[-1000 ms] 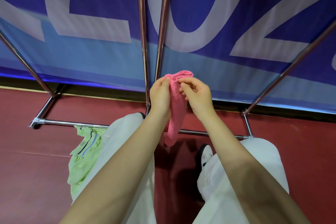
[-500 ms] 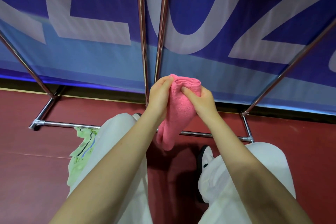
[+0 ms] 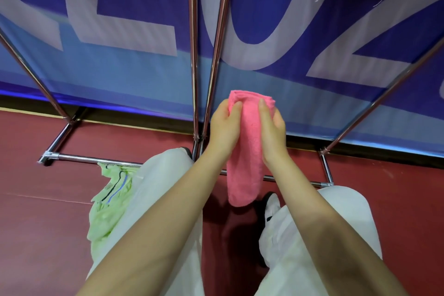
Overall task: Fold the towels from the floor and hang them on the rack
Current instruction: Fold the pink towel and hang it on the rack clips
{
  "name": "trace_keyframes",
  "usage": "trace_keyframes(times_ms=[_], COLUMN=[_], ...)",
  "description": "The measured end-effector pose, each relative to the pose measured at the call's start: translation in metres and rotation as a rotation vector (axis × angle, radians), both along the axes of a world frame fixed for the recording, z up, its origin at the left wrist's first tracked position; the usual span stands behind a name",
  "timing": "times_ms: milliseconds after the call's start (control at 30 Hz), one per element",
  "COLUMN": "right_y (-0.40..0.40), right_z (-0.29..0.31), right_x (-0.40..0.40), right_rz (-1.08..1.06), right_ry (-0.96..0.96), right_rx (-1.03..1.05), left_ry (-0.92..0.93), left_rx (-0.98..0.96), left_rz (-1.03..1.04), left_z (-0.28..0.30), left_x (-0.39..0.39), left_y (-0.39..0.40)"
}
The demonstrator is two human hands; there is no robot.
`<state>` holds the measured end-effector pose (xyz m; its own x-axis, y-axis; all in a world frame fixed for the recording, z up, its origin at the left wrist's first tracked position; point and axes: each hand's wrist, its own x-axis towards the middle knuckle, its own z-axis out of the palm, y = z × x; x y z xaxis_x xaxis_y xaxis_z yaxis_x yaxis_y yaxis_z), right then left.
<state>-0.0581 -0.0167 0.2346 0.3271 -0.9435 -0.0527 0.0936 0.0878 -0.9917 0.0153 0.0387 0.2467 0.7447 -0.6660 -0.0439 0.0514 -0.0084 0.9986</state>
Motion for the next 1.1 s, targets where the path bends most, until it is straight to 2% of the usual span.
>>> trace_keyframes(times_ms=[133,267,467,600,700,767,933,1100], right_y=[0.006,0.007,0.009,0.007,0.004,0.005,0.019,0.01], right_z=[-0.006,-0.022,-0.058,-0.075,-0.075,-0.069,-0.04,-0.001], right_x=[0.003,0.014,0.03,0.031,0.03,0.029,0.01,-0.02], right_rz=[0.21,0.388,0.362,0.406,0.371,0.33,0.392,0.383], right_ry=[-0.04,0.128,0.299,0.397,0.375,0.351,0.393,0.454], right_rx=[0.028,0.053,0.156,0.159,0.116,0.07,-0.178,-0.296], left_ry=[0.004,0.042,0.177,0.38,0.549,0.591,0.543,0.412], left_rx=[-0.067,-0.124,-0.198,-0.231,-0.283,-0.304,-0.173,-0.097], left_rz=[0.045,0.025,0.005,0.133,0.255,0.339,0.413,0.338], left_z=[0.01,0.012,0.016,0.019,0.02,0.018,0.002,0.014], left_x=[0.023,0.042,0.048,0.069,0.095,0.112,0.122,0.11], left_y=[0.004,0.007,0.011,0.018,0.026,0.032,0.049,0.059])
